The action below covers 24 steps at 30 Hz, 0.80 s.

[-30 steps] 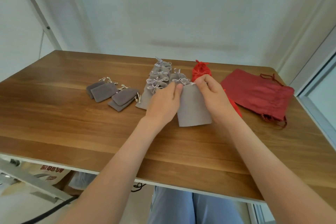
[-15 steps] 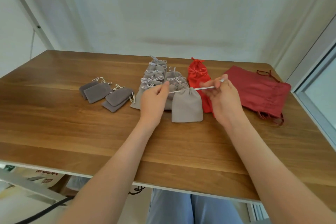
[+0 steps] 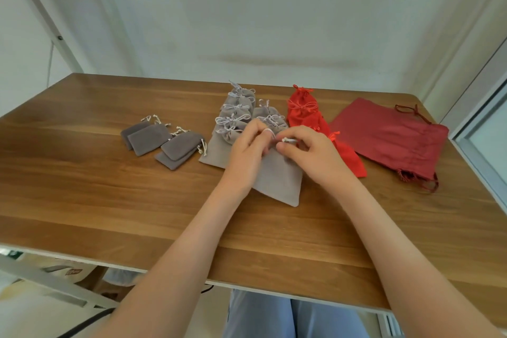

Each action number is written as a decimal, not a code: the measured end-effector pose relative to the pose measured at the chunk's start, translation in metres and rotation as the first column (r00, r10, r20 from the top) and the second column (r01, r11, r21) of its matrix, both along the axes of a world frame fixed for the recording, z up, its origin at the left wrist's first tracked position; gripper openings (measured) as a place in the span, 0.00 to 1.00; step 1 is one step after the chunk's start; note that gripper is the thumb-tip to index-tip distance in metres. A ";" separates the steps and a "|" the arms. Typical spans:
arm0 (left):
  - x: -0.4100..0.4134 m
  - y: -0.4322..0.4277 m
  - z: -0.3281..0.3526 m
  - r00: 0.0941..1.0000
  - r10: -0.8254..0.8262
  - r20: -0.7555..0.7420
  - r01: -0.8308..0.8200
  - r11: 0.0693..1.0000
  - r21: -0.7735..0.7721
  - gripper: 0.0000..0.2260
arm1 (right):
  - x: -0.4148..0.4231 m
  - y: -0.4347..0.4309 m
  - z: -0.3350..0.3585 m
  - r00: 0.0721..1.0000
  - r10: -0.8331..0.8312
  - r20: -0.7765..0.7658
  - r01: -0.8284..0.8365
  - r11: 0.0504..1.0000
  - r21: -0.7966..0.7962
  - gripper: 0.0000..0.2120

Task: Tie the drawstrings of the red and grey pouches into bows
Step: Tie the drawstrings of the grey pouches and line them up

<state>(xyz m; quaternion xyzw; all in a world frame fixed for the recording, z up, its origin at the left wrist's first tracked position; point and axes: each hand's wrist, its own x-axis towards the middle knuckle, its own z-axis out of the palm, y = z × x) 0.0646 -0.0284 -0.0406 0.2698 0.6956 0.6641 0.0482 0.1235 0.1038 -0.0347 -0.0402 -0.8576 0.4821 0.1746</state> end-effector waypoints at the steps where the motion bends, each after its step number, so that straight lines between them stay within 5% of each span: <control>1: 0.001 0.001 -0.001 0.998 -0.004 -0.069 0.000 0.999 -0.050 0.12 | -0.001 -0.001 0.000 1.000 -0.011 0.008 0.011 0.999 0.035 0.05; 5: 0.005 0.006 -0.005 0.926 0.079 -0.370 -0.225 0.902 -0.369 0.08 | -0.002 -0.002 -0.002 1.000 0.002 0.007 -0.003 0.981 0.196 0.05; 10: 0.021 0.015 -0.008 0.896 0.273 -0.350 -0.403 0.830 -0.385 0.09 | -0.003 -0.005 -0.004 0.999 -0.025 -0.044 0.030 0.992 0.125 0.05; 16: 0.022 0.014 -0.013 0.894 0.161 -0.418 -0.314 0.890 -0.329 0.13 | -0.001 -0.005 -0.001 0.985 -0.021 -0.168 -0.033 0.948 -0.316 0.06; 24: 0.023 0.008 -0.015 0.946 0.042 -0.322 -0.152 0.933 -0.325 0.16 | -0.001 -0.005 -0.003 0.981 0.000 -0.192 -0.073 0.925 -0.372 0.08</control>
